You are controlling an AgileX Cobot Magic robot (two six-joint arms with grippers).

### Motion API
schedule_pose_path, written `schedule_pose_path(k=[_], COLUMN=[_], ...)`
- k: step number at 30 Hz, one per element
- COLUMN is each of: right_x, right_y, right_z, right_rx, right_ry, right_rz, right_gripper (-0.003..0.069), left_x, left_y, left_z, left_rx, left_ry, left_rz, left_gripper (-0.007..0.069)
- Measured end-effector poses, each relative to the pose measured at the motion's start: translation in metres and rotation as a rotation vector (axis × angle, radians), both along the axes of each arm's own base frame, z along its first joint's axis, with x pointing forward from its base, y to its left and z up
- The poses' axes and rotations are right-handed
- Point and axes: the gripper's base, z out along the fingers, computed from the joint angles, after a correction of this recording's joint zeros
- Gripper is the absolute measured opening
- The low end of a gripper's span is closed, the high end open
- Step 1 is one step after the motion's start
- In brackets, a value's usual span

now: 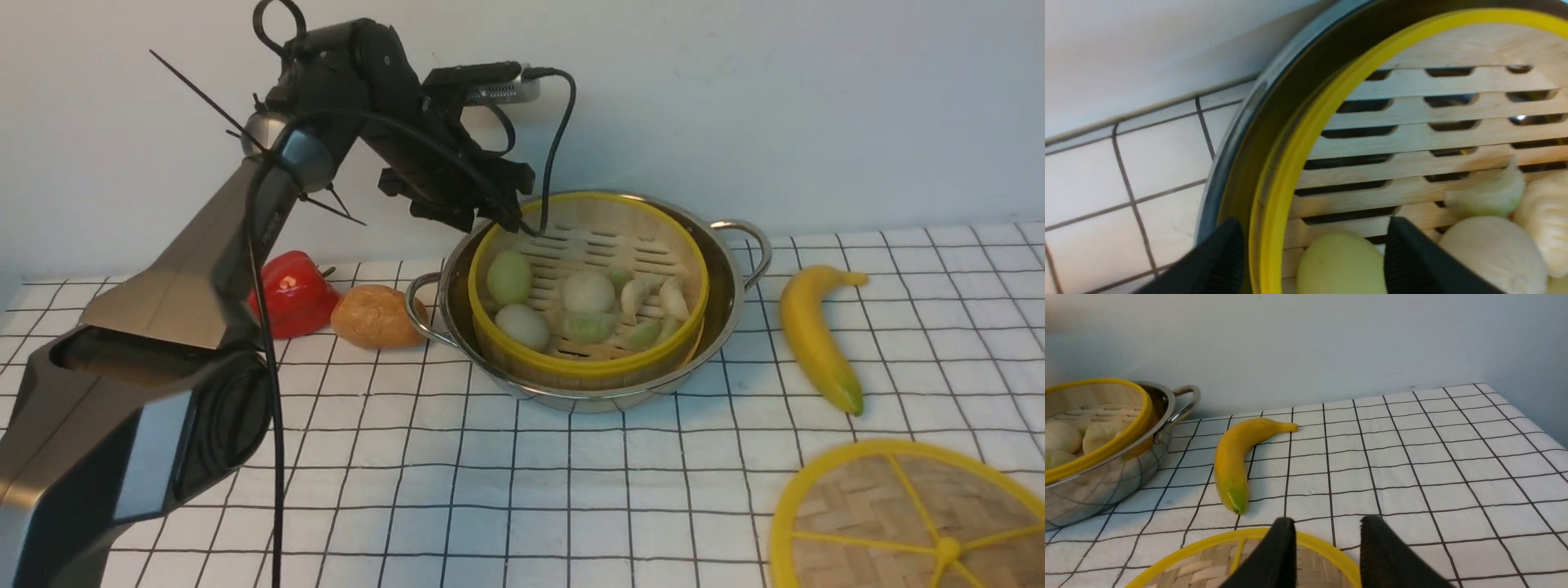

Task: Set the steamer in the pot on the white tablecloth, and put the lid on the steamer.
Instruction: 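Place the bamboo steamer basket with dumplings into the steel pot with the left gripper, then move the gripper down to the bamboo steamer lid and grasp its center knob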

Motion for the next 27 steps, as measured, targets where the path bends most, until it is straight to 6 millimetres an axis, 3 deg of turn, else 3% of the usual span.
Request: schedule_pose_path(k=[3,4,7,8,10,11,12,14,15,16,18,27], right_x=[0.000,0.000,0.000,0.000,0.000,0.000,0.000,0.000,0.000,0.000,0.000,0.000], right_y=[0.000,0.000,0.000,0.000,0.000,0.000,0.000,0.000,0.000,0.000,0.000,0.000], right_z=[0.000,0.000,0.000,0.000,0.000,0.000,0.000,0.000,0.000,0.000,0.000,0.000], right_rx=[0.000,0.000,0.000,0.000,0.000,0.000,0.000,0.000,0.000,0.000,0.000,0.000], right_ry=[0.000,0.000,0.000,0.000,0.000,0.000,0.000,0.000,0.000,0.000,0.000,0.000], right_rz=[0.000,0.000,0.000,0.000,0.000,0.000,0.000,0.000,0.000,0.000,0.000,0.000], right_gripper=[0.0243,0.0243,0.0243,0.0243,0.0243,0.0243,0.0243,0.0243,0.0243,0.0243,0.0243,0.0243], left_x=[-0.005,-0.012,-0.024,-0.034,-0.044,-0.053,-0.071,-0.081,-0.100,-0.102,-0.130,-0.166], left_y=[0.003,0.008,0.013,0.015,0.018,0.019,0.021,0.022,0.023,0.023,0.025,0.039], left_z=[0.026,0.054,0.092,0.118,0.140,0.157,0.187,0.203,0.229,0.231,0.265,0.296], left_rx=[0.016,0.033,0.039,0.029,0.009,-0.013,-0.063,-0.098,-0.164,-0.165,-0.241,-0.166], left_ry=[-0.057,-0.116,-0.195,-0.244,-0.282,-0.312,-0.359,-0.382,-0.416,-0.422,-0.480,-0.580], left_rz=[-0.007,-0.004,0.002,0.007,0.015,0.021,0.031,0.034,0.028,0.028,0.005,-0.025], left_gripper=[0.0475,0.0482,0.0482,0.0482,0.0482,0.0482,0.0482,0.0482,0.0482,0.0482,0.0482,0.0482])
